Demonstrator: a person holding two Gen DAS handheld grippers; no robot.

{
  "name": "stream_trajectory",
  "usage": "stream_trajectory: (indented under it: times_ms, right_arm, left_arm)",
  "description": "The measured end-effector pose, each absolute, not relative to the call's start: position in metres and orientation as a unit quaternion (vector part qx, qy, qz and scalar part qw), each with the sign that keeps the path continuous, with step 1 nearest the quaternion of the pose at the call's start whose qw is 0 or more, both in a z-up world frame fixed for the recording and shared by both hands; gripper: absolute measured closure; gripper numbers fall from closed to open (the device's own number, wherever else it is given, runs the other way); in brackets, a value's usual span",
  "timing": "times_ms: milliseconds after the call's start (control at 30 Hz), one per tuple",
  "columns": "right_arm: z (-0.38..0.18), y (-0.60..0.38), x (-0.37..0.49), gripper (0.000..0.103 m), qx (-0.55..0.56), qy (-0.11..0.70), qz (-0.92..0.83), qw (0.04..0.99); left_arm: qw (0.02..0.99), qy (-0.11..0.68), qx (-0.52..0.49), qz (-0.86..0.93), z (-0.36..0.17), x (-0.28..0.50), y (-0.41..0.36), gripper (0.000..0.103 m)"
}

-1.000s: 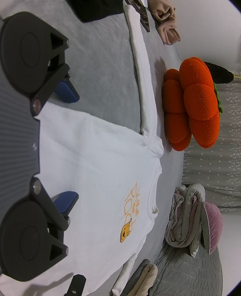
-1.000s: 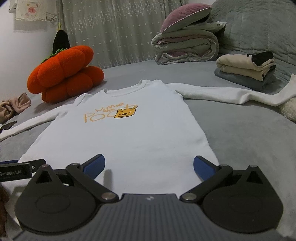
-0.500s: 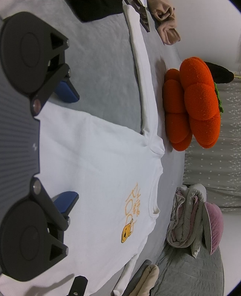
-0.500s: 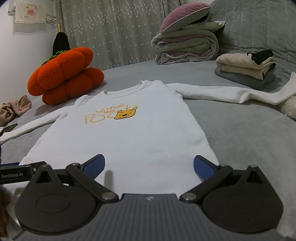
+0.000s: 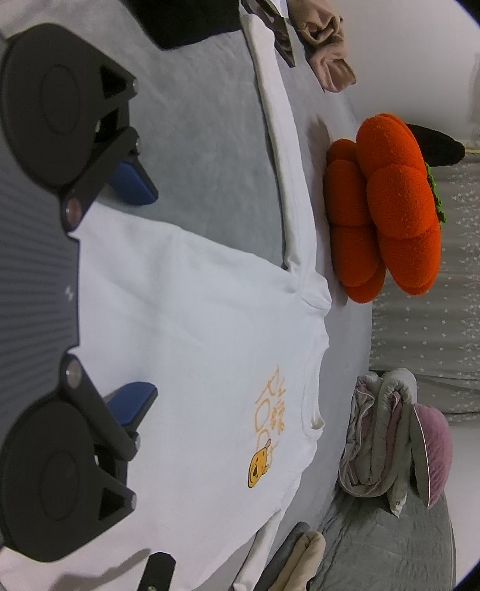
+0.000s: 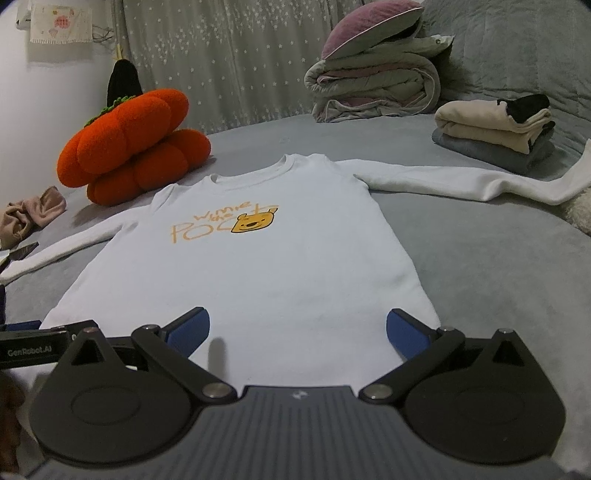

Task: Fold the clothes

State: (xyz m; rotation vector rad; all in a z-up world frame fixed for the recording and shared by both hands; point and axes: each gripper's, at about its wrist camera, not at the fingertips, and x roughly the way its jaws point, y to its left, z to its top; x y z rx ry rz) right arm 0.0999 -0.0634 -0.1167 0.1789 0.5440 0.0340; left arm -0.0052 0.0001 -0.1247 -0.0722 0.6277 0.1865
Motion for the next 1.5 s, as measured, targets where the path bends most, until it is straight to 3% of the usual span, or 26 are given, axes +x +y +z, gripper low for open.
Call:
stream_trajectory:
  times_ms: [133, 233, 400, 500, 667, 767, 867, 1033, 1133, 1167, 1233, 1300, 1333, 1400, 1500]
  right_arm:
    - [-0.104, -0.067, 0.099, 0.000, 0.110, 0.295, 0.021, 0.949]
    - [-0.072, -0.076, 0.106, 0.000, 0.135, 0.309, 0.048, 0.940]
    - [-0.032, -0.083, 0.134, 0.000, 0.072, 0.332, 0.076, 0.938]
    - [-0.051, -0.079, 0.153, 0.000, 0.050, 0.390, 0.122, 0.911]
    - [-0.103, -0.059, 0.154, 0.000, -0.011, 0.465, 0.145, 0.873]
    - [-0.102, -0.049, 0.147, 0.000, -0.054, 0.471, 0.151, 0.867]
    - [-0.093, -0.069, 0.149, 0.000, -0.021, 0.467, 0.118, 0.876]
    - [-0.086, -0.098, 0.155, 0.016, 0.041, 0.463, 0.066, 0.883]
    - [-0.094, -0.106, 0.148, 0.020, 0.054, 0.474, 0.046, 0.878]
    - [-0.097, -0.109, 0.145, 0.023, 0.058, 0.476, 0.042, 0.877]
    - [-0.099, -0.110, 0.139, 0.031, 0.046, 0.468, 0.042, 0.881]
    - [-0.098, -0.110, 0.142, 0.038, 0.040, 0.467, 0.040, 0.883]
    - [-0.097, -0.112, 0.142, 0.046, 0.044, 0.466, 0.036, 0.883]
    - [-0.092, -0.125, 0.142, 0.052, 0.071, 0.463, 0.026, 0.883]
    - [-0.085, -0.139, 0.132, 0.052, 0.117, 0.460, 0.016, 0.880]
  left_arm:
    - [0.936, 0.337, -0.037, 0.096, -0.111, -0.005, 0.000, 0.001]
    - [0.934, 0.343, -0.043, 0.086, -0.072, 0.002, 0.002, 0.001]
    - [0.947, 0.314, -0.031, 0.069, -0.026, 0.023, 0.017, 0.001]
    - [0.941, 0.328, -0.049, 0.069, -0.046, 0.035, 0.033, 0.001]
    - [0.895, 0.425, -0.109, 0.078, -0.093, 0.048, 0.058, 0.002]
    - [0.904, 0.405, -0.121, 0.067, -0.096, 0.034, 0.066, 0.003]
    - [0.905, 0.398, -0.133, 0.073, -0.093, 0.021, 0.074, 0.020]
    - [0.898, 0.400, -0.171, 0.067, -0.091, 0.025, 0.077, 0.019]
    - [0.903, 0.398, -0.150, 0.063, -0.092, 0.027, 0.068, 0.019]
    - [0.904, 0.398, -0.143, 0.058, -0.093, 0.025, 0.066, 0.023]
    - [0.905, 0.400, -0.132, 0.055, -0.095, 0.022, 0.061, 0.041]
    - [0.908, 0.401, -0.110, 0.055, -0.095, 0.020, 0.055, 0.086]
    - [0.907, 0.403, -0.108, 0.049, -0.095, 0.019, 0.054, 0.091]
    - [0.906, 0.404, -0.120, 0.045, -0.094, 0.017, 0.058, 0.092]
    - [0.901, 0.407, -0.143, 0.045, -0.094, 0.013, 0.066, 0.092]
